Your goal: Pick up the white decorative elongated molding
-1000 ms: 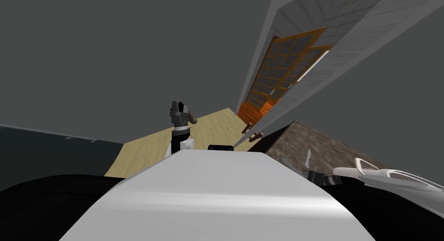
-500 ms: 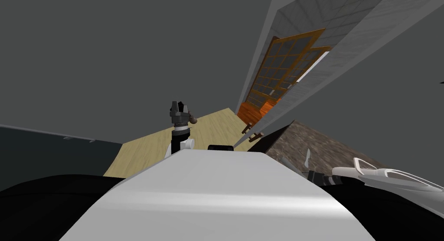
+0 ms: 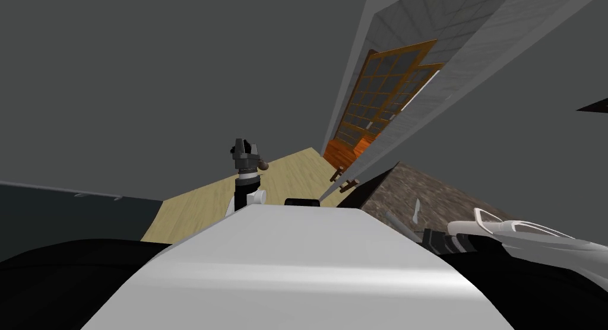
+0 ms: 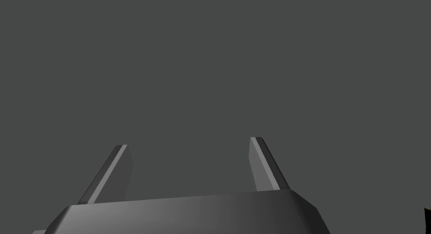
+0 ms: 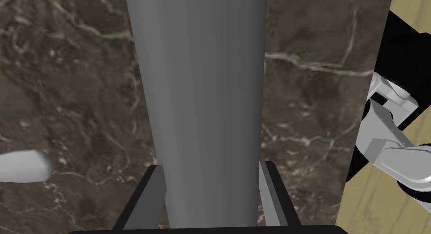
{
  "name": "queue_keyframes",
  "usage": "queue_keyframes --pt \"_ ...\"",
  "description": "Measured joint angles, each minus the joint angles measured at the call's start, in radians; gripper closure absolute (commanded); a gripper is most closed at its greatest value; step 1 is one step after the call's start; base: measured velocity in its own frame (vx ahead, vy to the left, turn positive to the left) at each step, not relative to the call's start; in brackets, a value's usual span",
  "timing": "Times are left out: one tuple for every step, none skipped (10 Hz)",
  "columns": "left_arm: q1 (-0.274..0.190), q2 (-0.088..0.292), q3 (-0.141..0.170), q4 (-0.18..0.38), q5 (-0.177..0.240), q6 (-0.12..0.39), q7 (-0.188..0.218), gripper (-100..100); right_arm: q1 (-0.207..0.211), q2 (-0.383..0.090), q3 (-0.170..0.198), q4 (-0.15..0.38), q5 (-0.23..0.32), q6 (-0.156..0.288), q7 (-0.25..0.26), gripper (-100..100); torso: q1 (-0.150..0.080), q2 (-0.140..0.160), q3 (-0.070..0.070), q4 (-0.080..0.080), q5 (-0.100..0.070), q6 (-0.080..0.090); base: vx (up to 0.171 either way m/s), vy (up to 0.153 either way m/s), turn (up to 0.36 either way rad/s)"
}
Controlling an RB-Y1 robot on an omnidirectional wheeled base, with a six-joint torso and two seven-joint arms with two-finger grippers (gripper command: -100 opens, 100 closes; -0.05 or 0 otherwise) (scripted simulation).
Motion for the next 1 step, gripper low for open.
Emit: queue_keyframes --pt "0.0 0.0 0.0 0.0 0.0 0.0 0.0 0 -0.001 -0.002 0.0 0.0 0.001 -0.002 -0.002 0 0.0 0.0 0.0 0.0 0.0 0.0 0.0 0.0 0.0"
